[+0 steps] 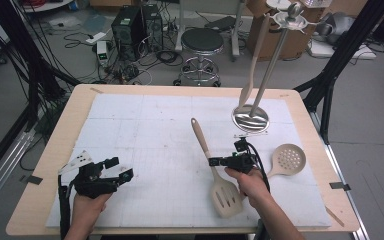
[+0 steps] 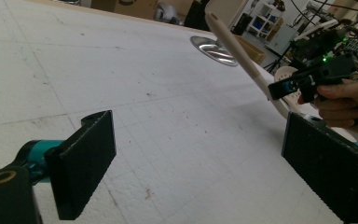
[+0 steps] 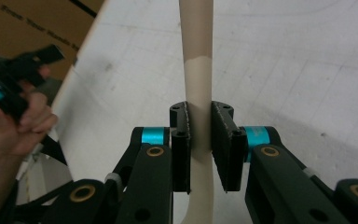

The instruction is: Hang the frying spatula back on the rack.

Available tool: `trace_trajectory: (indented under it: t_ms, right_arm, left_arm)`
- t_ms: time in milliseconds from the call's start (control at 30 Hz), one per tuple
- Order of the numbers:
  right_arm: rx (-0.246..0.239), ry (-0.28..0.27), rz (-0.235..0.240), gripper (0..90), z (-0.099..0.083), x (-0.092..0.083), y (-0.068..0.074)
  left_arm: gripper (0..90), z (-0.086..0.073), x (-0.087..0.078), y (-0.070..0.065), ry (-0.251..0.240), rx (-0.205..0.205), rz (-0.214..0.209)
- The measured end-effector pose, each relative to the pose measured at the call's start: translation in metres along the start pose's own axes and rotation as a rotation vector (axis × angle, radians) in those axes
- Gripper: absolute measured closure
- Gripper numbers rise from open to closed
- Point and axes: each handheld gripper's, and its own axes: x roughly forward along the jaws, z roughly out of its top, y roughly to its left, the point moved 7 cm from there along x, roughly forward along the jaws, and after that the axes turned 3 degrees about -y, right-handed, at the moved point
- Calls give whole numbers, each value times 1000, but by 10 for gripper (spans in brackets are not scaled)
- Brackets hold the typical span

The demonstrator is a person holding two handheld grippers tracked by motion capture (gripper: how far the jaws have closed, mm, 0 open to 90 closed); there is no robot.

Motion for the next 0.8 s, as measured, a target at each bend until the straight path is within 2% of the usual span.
trace_trajectory:
  t_ms: [300,533,600,800]
  right_arm:
    - [1,-130,35,792,18,-25,5]
    - [-14,-282,18,791,36,-54,8]
    - [-31,-337,-5,791,42,-64,8]
    - [-81,-448,-92,791,57,-86,13]
  left_arm:
    - [106,1,0,0,-1,2,-1]
    - [106,1,0,0,-5,-4,-2]
    - [106,1,0,0,-5,-4,-2]
    - [106,0,0,-1,-1,1,-4]
